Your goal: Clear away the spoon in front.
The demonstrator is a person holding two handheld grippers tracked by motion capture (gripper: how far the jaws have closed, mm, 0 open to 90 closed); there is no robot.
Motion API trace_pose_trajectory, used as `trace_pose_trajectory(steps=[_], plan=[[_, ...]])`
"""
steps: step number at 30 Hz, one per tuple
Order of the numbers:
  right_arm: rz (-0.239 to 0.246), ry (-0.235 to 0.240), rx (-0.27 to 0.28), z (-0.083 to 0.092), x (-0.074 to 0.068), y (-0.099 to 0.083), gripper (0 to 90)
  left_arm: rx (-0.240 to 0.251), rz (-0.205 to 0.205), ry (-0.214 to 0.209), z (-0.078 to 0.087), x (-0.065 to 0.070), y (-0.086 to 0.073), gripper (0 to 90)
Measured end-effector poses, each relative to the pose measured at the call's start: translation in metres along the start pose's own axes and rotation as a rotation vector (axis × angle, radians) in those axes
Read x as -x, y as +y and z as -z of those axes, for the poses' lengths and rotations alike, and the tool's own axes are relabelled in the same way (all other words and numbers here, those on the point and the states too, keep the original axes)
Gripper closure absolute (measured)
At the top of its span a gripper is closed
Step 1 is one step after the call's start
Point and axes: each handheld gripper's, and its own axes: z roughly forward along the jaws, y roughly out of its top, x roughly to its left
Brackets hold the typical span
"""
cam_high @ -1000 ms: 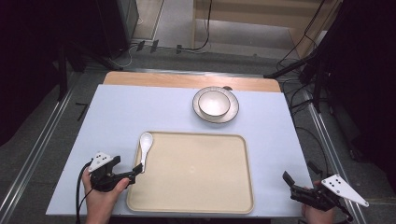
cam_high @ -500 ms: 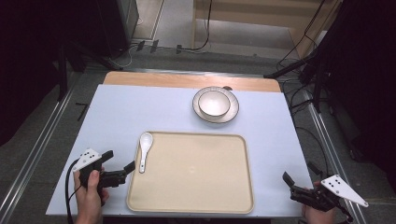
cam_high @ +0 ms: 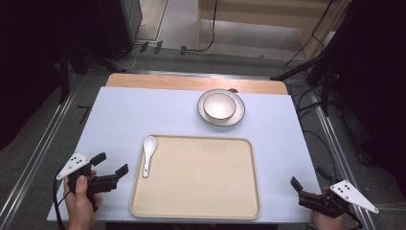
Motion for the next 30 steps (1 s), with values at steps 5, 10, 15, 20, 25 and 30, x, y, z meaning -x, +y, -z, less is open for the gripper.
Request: trace_pose_trajectory(steps=[5,10,15,20,25,30], plan=[[0.004,-0.021,-0.002,0.002,0.003,-0.001,0.0,-0.012,-0.043,0.012,0.008,-0.007,0.001,0.0],[-0.021,-0.046,-0.004,0.006,0.009,-0.004,0.0,0.005,-0.033,0.005,0.016,-0.016,0.001,0.0],[-0.03,-0.057,0.002,0.01,0.012,-0.004,0.0,-0.021,-0.062,0.033,0.024,-0.033,-0.002,0.0],[0.001,-0.061,-0.01,0.008,0.013,-0.005,0.0,-0.018,-0.056,0.026,0.03,-0.041,-0.006,0.0],[0.005,-0.077,-0.001,0.011,0.015,-0.004,0.0,-0.021,-0.057,0.013,0.034,-0.044,-0.013,0.0],[0.003,-0.087,0.016,0.015,0.016,-0.003,0.0,-0.021,-0.048,0.036,0.039,-0.051,-0.016,0.0]])
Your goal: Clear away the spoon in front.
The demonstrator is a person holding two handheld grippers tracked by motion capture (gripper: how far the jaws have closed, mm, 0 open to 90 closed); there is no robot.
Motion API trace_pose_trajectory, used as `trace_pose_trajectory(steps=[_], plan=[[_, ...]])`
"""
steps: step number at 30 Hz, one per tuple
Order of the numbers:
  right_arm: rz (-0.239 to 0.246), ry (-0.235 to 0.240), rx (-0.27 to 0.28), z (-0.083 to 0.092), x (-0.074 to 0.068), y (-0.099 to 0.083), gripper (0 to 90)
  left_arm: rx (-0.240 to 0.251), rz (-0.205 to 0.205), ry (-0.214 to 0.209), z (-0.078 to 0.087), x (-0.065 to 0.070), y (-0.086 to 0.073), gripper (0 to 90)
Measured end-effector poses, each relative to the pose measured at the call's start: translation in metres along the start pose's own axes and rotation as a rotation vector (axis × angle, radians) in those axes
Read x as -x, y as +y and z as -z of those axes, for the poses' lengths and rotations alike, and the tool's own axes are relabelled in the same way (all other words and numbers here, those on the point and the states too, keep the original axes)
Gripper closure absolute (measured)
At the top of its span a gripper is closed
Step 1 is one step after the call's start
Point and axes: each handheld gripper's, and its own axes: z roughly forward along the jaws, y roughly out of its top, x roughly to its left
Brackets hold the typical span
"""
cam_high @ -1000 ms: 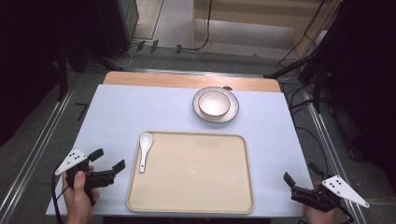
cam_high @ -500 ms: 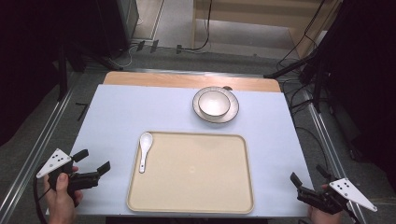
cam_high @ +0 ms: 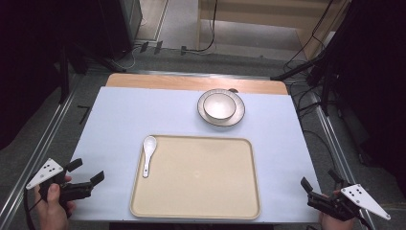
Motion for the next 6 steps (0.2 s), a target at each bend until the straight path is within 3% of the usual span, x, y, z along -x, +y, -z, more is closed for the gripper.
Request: trace_pose_trajectory(steps=[6], plan=[[0.012,-0.012,0.006,0.0017,-0.0021,0.003,0.0,0.026,0.043,0.004,0.004,-0.0068,-0.0007,0.0]])
